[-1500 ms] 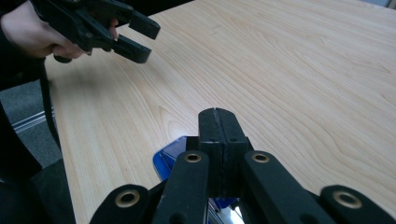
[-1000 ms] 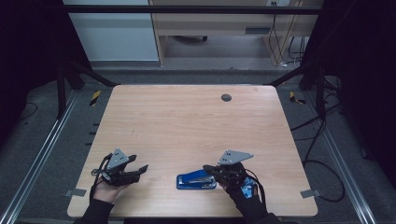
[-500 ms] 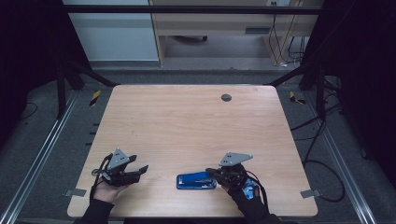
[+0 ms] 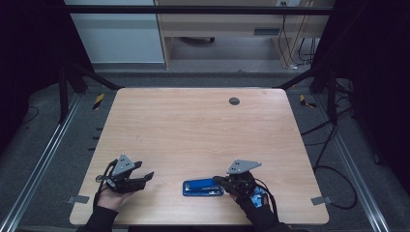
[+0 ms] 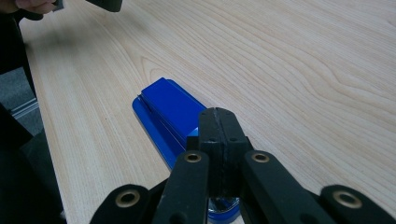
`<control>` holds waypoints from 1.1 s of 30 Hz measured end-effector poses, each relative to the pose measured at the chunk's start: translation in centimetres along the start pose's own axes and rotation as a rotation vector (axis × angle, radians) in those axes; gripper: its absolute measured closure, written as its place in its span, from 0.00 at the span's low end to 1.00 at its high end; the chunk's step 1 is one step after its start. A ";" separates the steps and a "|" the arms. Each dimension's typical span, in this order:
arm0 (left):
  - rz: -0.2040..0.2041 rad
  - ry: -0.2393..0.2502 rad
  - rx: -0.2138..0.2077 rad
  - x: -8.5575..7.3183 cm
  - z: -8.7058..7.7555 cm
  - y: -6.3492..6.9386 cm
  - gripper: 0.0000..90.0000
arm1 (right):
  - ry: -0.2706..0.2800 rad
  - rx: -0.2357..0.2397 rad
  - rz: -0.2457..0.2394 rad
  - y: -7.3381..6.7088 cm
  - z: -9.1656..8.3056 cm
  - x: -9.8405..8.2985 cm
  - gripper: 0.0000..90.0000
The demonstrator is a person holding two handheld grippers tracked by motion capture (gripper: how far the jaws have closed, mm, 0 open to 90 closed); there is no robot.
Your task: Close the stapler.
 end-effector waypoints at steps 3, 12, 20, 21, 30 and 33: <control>0.002 0.001 0.001 0.0 0.0 0.1 0.40 | 0.002 0.001 -0.001 0.0 0.0 0.0 1.00; 0.000 0.000 0.000 0.0 0.0 0.1 0.40 | -0.009 0.012 0.005 0.1 0.0 -0.4 1.00; 0.002 -0.005 0.001 -0.1 0.2 0.0 0.40 | 0.008 -0.004 -0.012 0.2 -0.2 -0.1 0.95; 0.002 -0.004 0.001 -0.1 0.2 0.0 0.40 | 0.041 0.011 -0.001 0.1 -0.4 0.4 0.92; -0.002 -0.001 0.008 -0.1 0.1 -0.3 0.39 | 0.120 -0.125 0.031 3.2 -2.4 1.4 0.55; -0.004 -0.001 0.013 -0.2 0.2 -0.5 0.38 | 0.112 -0.193 0.053 5.2 -3.1 0.8 0.45</control>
Point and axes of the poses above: each handheld gripper's, and its own axes: z roughly forward along the jaws, x roughly out of its top, y roughly to its right, the point moved 10 cm from there along z, roughly forward along the jaws
